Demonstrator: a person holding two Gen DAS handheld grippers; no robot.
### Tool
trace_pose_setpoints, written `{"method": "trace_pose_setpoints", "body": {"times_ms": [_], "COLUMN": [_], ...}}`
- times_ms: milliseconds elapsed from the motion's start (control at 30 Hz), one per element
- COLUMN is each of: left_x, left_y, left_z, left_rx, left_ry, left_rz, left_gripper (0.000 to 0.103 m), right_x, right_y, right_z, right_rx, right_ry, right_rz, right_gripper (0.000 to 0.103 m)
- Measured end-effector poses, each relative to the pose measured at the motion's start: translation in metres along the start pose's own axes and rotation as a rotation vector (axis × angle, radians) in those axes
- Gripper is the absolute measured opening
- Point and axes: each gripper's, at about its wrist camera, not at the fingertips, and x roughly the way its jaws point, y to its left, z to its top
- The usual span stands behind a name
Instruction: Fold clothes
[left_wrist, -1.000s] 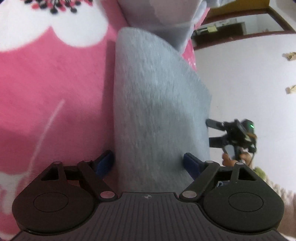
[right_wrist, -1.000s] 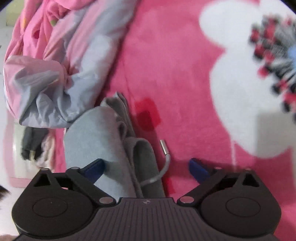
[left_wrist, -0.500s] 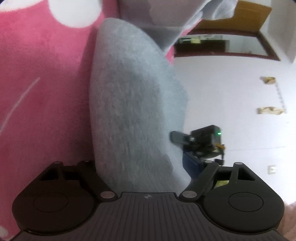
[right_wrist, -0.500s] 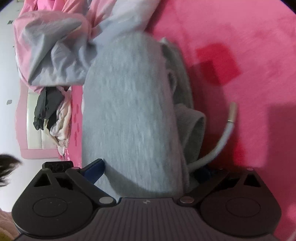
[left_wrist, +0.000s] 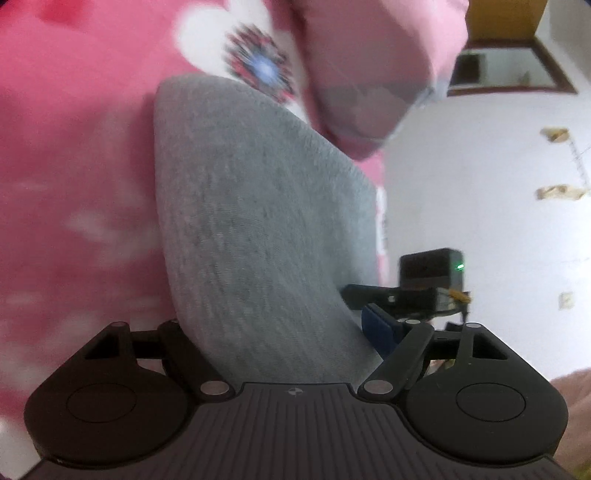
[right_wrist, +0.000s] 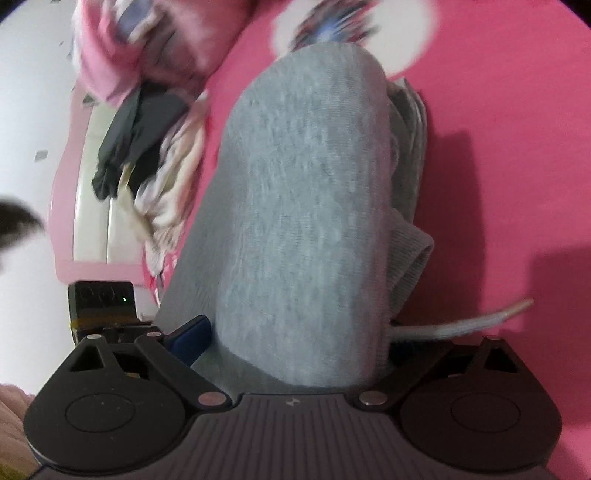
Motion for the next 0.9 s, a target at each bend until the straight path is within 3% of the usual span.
{"method": "trace_pose_setpoints", "body": {"times_ms": [100, 233, 367, 500, 667, 800, 900], "left_x": [-0.017, -0.048, -0.091, -0.121, -0.133, -0.138, -0.131], "left_y": [0.032, 0.059, 0.071, 0.074, 0.068, 0.071, 0.065], "left_z": [0.004, 0.016, 0.001, -0.034, -0.081, -0.118, -0.139], "left_rx": [0.0, -0.075, -0.157, -0.211, -0.26, -0.267, -0.226], "left_ry": [0.035, -0.026, -0.186, -0.31, -0.423, -0.47, -0.488], "left_rz": [0.11, 0.061, 0.029, 0.08, 0.147, 0.206, 0.281], "left_gripper": [0.079, 0.083, 0.084, 0.082, 0.077, 0.062, 0.057], "right_x": [0.021, -0.009, -0.044, -0.029, 0.07, 0.137, 0.163], "right_y": [0.014, 0.026, 0.083, 0.16, 0.231, 0.255, 0.26], "right_z": [-0.007, -0.018, -0.037, -0.053, -0.07, -0.098, -0.123], "right_rx": [-0.016, 0.099, 0.036, -0.281, -0.802, -1.157, -1.398], "right_ry": [-0.023, -0.085, -0.163, -0.151, -0.024, 0.125, 0.23], "right_rz": [-0.125, -0.247, -0.4, -0.484, -0.515, -0.546, -0.571], "right_gripper": [0.096, 0.095, 0.095, 0.094, 0.076, 0.063, 0.061]}}
